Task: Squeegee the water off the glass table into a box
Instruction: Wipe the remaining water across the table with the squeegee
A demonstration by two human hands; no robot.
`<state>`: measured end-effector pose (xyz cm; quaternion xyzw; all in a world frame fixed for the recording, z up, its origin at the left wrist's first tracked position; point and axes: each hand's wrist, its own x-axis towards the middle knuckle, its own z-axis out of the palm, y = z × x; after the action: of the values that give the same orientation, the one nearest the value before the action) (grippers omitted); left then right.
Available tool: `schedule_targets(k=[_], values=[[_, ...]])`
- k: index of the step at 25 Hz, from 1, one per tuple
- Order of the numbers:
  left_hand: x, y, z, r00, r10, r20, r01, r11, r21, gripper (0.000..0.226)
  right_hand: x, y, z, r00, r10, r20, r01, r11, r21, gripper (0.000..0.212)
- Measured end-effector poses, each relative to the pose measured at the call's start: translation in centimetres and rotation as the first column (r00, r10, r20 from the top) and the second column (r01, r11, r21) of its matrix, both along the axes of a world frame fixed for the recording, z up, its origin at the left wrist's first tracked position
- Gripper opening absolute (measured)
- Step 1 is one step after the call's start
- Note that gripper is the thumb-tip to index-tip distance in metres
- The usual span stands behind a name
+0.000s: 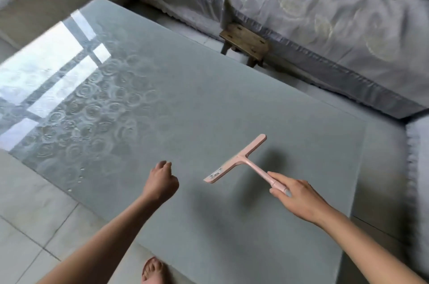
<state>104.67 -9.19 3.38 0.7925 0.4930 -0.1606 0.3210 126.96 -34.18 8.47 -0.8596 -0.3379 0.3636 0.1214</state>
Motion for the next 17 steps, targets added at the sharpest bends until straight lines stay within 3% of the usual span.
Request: schedule_targets(k=[7, 12, 17], values=[[14.6, -10.7, -2.1, 0.985, -0.091, -0.147, 0.102, 0.992, 0.069, 0.072, 16.5, -14.1, -0.9, 1.0, -0.019, -0.017, 0.019, 1.0, 0.006, 0.047], [23.8, -15.0, -3.1, 0.967, -0.131, -0.22, 0.155, 0.984, 0.091, 0.104, 27.5, -21.1, -0.4, 0.993, 0.075, 0.089, -0.068, 0.994, -0.082, 0.046], [30.2, -16.4, -4.6, 0.942, -0.126, -0.311, 0.155, 0.985, 0.069, 0.129, 34.4, -24.0, -1.2, 0.978, 0.181, 0.103, -0.162, 0.972, -0.171, 0.047]])
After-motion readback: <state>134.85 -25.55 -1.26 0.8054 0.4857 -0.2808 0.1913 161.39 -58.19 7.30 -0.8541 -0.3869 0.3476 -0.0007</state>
